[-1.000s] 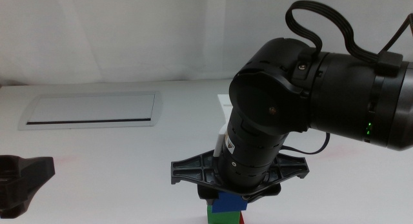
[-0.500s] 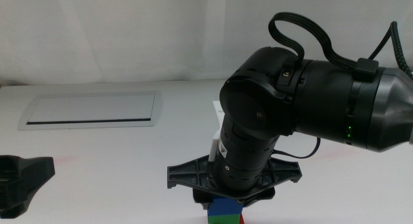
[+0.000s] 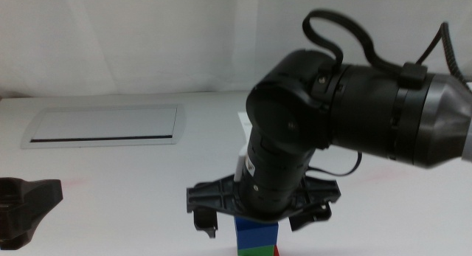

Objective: Stack red cubes first, then green, then blue cubes in a specific spot.

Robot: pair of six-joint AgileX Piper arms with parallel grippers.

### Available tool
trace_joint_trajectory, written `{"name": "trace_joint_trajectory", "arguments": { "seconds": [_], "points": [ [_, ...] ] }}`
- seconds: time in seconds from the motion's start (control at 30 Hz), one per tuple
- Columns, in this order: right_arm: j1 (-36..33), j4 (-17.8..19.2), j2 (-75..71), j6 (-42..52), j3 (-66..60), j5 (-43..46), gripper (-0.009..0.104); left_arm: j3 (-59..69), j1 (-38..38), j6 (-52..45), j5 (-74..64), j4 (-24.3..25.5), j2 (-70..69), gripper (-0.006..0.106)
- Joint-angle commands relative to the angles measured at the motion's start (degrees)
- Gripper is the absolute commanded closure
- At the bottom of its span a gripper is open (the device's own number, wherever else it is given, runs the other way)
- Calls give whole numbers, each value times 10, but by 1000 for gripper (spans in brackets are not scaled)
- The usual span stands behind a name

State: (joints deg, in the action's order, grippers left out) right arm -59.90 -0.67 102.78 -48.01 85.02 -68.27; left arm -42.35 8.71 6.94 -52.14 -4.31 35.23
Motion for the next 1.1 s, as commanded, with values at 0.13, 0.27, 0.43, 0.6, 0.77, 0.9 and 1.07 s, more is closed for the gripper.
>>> {"name": "trace_joint_trajectory", "arguments": {
  "seconds": [0.13,0.27,0.43,0.6,0.77,0.9,1.07],
  "points": [
    [-1,59,0,27,73,-73,-8,3,6,-1,-1,-5,-2,16],
    [0,95,-17,47,105,-73,-8,3,6,-1,-1,-5,-2,16],
    [52,149,-60,105,110,-70,-8,3,6,-1,-1,-5,-2,16],
    [172,148,-94,259,110,-28,-7,3,6,-1,3,-3,-2,16],
    [314,121,-110,386,110,7,-7,3,6,-1,4,1,-2,16],
    [417,100,-126,443,108,35,-6,3,6,-1,10,1,-2,16],
    [512,73,-173,480,63,75,0,3,5,-1,23,18,-2,16]
  ]
}}
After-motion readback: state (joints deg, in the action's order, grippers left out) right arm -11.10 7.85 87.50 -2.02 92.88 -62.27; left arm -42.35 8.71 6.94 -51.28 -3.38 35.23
